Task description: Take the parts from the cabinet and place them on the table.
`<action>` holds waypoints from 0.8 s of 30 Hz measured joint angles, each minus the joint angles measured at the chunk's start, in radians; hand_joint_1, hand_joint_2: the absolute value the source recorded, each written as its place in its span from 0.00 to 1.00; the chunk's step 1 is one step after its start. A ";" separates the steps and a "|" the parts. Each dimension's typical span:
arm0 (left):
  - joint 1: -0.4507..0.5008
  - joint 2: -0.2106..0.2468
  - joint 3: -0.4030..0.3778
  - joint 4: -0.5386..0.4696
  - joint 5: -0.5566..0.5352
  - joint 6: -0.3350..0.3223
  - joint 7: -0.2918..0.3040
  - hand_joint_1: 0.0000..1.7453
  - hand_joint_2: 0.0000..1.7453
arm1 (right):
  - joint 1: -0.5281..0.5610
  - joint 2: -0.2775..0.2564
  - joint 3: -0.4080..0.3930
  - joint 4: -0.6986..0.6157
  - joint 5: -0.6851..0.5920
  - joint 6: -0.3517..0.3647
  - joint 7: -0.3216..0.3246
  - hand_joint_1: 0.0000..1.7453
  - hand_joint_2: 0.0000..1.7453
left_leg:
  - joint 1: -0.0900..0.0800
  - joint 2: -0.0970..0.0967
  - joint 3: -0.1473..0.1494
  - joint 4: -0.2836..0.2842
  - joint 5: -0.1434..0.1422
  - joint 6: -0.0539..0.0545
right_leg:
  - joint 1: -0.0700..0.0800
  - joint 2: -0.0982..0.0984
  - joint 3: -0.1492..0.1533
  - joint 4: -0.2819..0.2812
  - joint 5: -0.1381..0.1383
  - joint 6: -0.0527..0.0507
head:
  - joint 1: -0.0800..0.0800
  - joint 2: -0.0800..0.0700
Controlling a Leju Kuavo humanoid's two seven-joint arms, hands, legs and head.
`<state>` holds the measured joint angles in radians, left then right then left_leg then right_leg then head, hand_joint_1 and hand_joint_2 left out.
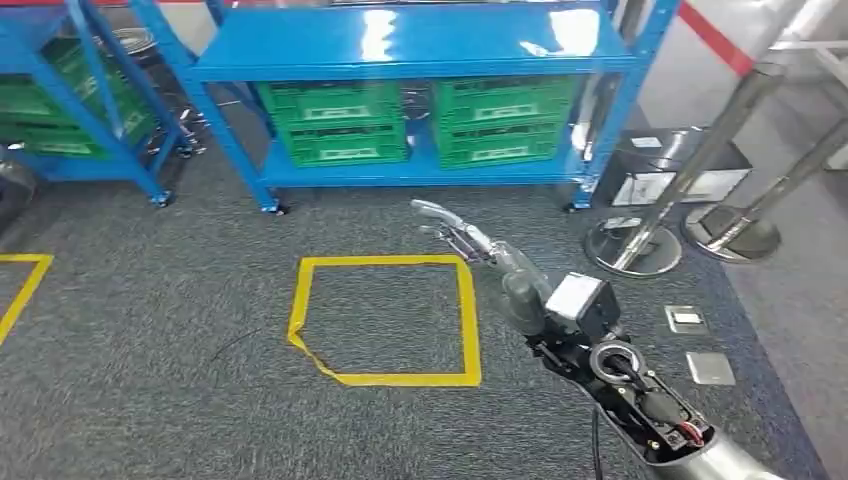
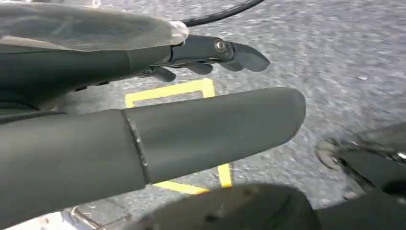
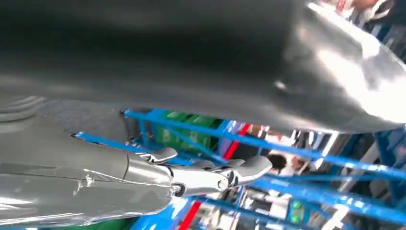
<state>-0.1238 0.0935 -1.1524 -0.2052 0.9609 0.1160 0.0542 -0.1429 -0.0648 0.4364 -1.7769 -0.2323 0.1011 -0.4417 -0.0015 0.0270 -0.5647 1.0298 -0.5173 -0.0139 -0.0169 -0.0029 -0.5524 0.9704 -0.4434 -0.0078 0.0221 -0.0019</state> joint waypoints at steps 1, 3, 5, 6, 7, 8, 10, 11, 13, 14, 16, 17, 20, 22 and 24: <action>0.002 -0.001 0.000 0.000 0.000 0.000 -0.001 0.00 0.00 | -0.001 0.000 0.000 0.000 0.000 0.000 0.000 0.00 0.00 | 0.002 -0.013 -0.039 0.085 -0.042 -0.004 | 0.000 0.002 -0.002 0.000 0.001 -0.003 | -0.005 0.000; 0.002 -0.002 0.000 0.000 0.000 0.000 -0.003 0.00 0.00 | -0.001 0.000 0.000 0.001 0.000 0.000 0.002 0.00 0.00 | 0.006 -0.019 -0.118 0.243 -0.098 -0.009 | 0.000 0.016 -0.005 0.000 0.001 -0.005 | -0.010 0.000; 0.002 -0.002 0.000 0.000 0.000 0.000 -0.003 0.00 0.00 | -0.001 0.000 0.000 0.002 0.000 -0.001 0.002 0.00 0.00 | 0.007 -0.020 -0.114 0.220 -0.059 -0.007 | 0.000 0.029 -0.003 0.000 0.002 -0.004 | -0.013 0.000; 0.003 -0.002 0.000 0.000 0.000 0.000 -0.003 0.00 0.00 | -0.001 0.000 0.000 0.002 0.000 -0.001 0.002 0.00 0.00 | 0.007 -0.020 -0.081 0.146 -0.016 -0.004 | -0.001 0.034 -0.002 0.000 0.002 -0.004 | -0.014 0.000; 0.002 -0.001 0.000 0.000 0.000 0.000 -0.003 0.00 0.00 | -0.001 0.000 0.000 0.002 0.000 -0.001 0.002 0.00 0.00 | 0.008 -0.022 -0.035 0.050 0.031 0.001 | -0.001 0.038 0.000 0.000 0.002 -0.003 | -0.014 0.000; 0.002 -0.001 0.000 0.000 -0.001 0.000 -0.003 0.00 0.00 | -0.002 0.000 0.000 0.002 0.000 -0.001 0.002 0.00 0.00 | 0.008 -0.028 0.010 -0.043 0.067 0.007 | -0.001 0.042 0.001 0.000 0.001 0.000 | -0.015 0.000; 0.000 0.000 0.000 0.000 -0.002 0.000 -0.004 0.00 0.00 | -0.001 0.000 0.000 0.002 0.000 -0.003 0.001 0.00 0.00 | 0.001 -0.035 0.023 -0.083 0.068 0.016 | 0.004 0.047 -0.003 0.001 0.001 0.013 | -0.011 0.000; 0.001 -0.001 0.000 0.000 -0.003 0.000 -0.005 0.00 0.00 | 0.000 0.000 0.000 0.002 0.000 -0.006 0.001 0.00 0.00 | 0.005 -0.035 0.023 -0.089 0.070 0.014 | 0.010 0.047 -0.005 0.006 -0.008 0.015 | -0.010 0.000; 0.002 -0.005 0.000 0.000 -0.003 0.000 -0.005 0.00 0.00 | 0.003 0.000 0.000 0.002 0.000 -0.006 0.001 0.00 0.00 | 0.004 -0.035 0.025 -0.088 0.068 0.010 | 0.009 0.044 -0.002 0.004 -0.008 -0.012 | -0.005 0.000; 0.002 -0.005 0.000 0.000 -0.004 0.000 -0.005 0.00 0.00 | 0.003 0.000 -0.001 0.001 0.000 -0.008 0.001 0.00 0.00 | 0.003 -0.035 0.025 -0.087 0.067 0.011 | 0.008 0.043 -0.001 0.001 -0.007 -0.010 | -0.004 0.000; 0.002 -0.005 0.000 0.000 -0.005 0.000 -0.005 0.00 0.00 | 0.003 0.000 -0.001 0.002 0.000 -0.012 0.001 0.00 0.00 | 0.003 -0.035 0.024 -0.087 0.068 0.014 | 0.008 0.043 0.004 -0.006 -0.002 -0.001 | -0.001 0.000; 0.002 -0.005 0.000 0.000 -0.005 0.000 -0.006 0.00 0.00 | 0.004 0.000 -0.001 0.001 0.003 -0.017 0.002 0.00 0.00 | 0.002 -0.035 0.024 -0.086 0.068 0.017 | 0.008 0.043 0.005 -0.008 -0.001 0.000 | 0.000 0.000; 0.002 -0.005 0.000 0.000 -0.005 -0.002 -0.006 0.00 0.00 | 0.004 0.000 -0.003 0.002 0.031 -0.050 0.022 0.00 0.00 | 0.002 -0.035 0.024 -0.086 0.066 0.020 | 0.007 0.043 0.007 -0.013 0.000 0.009 | 0.001 0.000; 0.002 -0.005 0.000 0.000 -0.008 -0.002 -0.007 0.00 0.00 | 0.002 -0.005 -0.010 0.016 0.053 -0.099 0.063 0.00 0.00 | 0.002 -0.035 0.024 -0.086 0.065 0.022 | 0.007 0.043 0.008 -0.014 -0.001 0.014 | 0.002 0.000; 0.001 -0.006 0.000 0.000 -0.008 -0.003 -0.010 0.00 0.00 | -0.008 -0.011 -0.023 0.078 0.063 -0.144 0.093 0.00 0.00 | 0.002 -0.035 0.024 -0.086 0.064 0.023 | 0.007 0.043 0.009 -0.015 -0.001 0.017 | 0.002 0.000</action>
<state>-0.1225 0.0870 -1.1524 -0.2052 0.9529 0.1133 0.0446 -0.1512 -0.0759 0.4132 -1.6986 -0.1698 -0.0426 -0.3486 0.0006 -0.0082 -0.5406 0.9439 -0.4528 0.0090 -0.0098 0.0401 -0.5434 0.9552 -0.4444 0.0094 0.0236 -0.0019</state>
